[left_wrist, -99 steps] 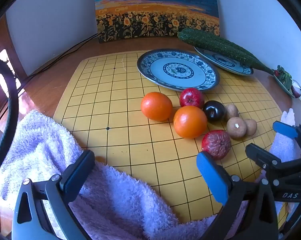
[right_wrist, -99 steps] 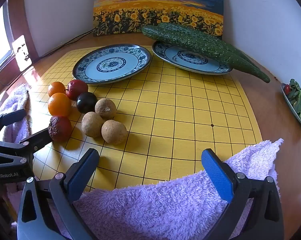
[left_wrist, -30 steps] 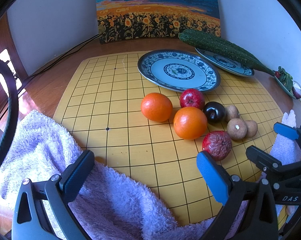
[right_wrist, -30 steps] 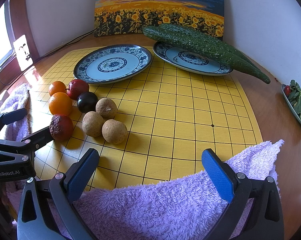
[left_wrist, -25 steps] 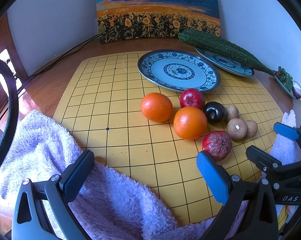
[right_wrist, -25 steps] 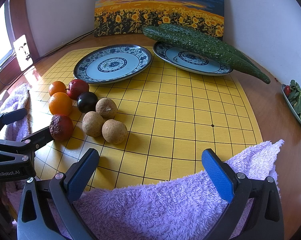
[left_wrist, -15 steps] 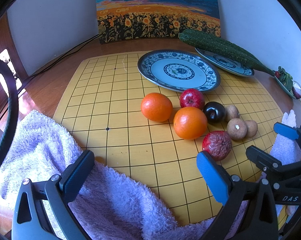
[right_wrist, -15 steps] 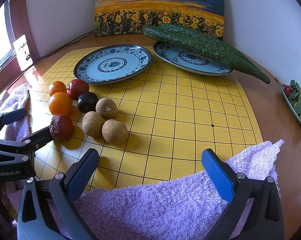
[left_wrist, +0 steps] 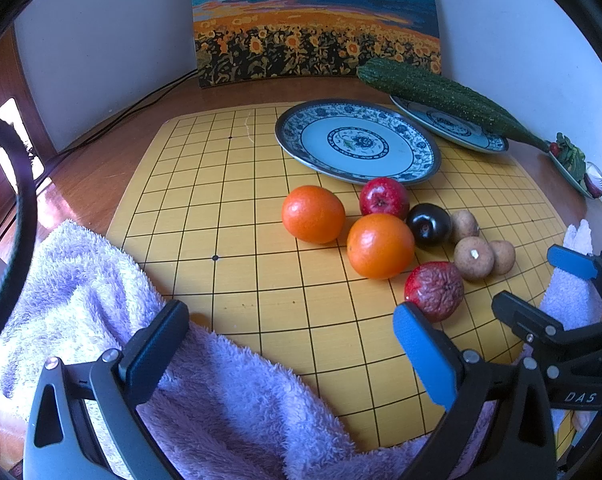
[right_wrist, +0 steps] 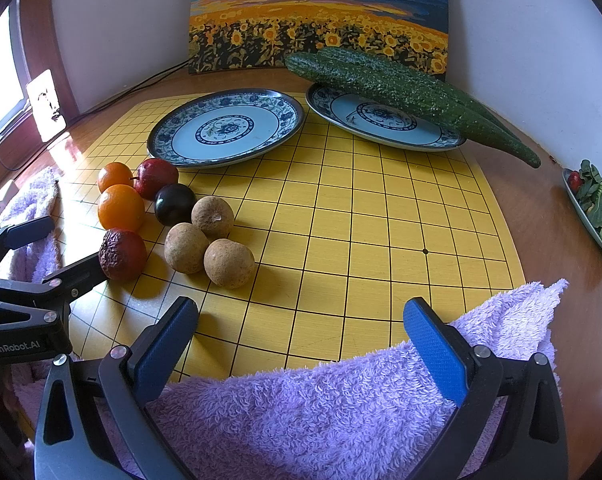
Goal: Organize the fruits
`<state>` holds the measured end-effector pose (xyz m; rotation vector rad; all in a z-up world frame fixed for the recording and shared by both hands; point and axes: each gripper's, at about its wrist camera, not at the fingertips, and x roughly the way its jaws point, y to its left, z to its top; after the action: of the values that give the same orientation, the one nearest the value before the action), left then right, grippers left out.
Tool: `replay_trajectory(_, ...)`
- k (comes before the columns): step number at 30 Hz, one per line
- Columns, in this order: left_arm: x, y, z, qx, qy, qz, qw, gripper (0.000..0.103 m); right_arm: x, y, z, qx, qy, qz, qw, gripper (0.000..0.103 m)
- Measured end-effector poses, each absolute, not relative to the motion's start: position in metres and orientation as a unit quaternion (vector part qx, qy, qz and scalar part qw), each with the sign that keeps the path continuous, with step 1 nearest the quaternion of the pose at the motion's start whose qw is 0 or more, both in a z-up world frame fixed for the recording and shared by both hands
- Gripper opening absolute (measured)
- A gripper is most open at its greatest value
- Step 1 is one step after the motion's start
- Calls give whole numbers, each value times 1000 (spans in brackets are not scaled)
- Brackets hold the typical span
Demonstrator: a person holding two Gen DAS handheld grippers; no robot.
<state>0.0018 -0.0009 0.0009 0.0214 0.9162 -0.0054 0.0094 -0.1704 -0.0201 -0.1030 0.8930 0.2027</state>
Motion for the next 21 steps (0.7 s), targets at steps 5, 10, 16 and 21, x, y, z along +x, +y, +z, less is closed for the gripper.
replay_trajectory(5,2,-1,1,10,443,-3,896,103,10,-174,-21,-49,431,98,896,103)
replay_trajectory(10,5,-1,4,8,446,-6,895,103,9,-171,-19,-52,431,106,895,98)
replay_trajectory(16,7,9,15,-2,445,-12,895,99,10,-162,-12,-63,430,132,891,77)
replay_trajectory(21,10,22,37,-21,425,-7,905,99,11,-165,-10,-55,427,137,892,60)
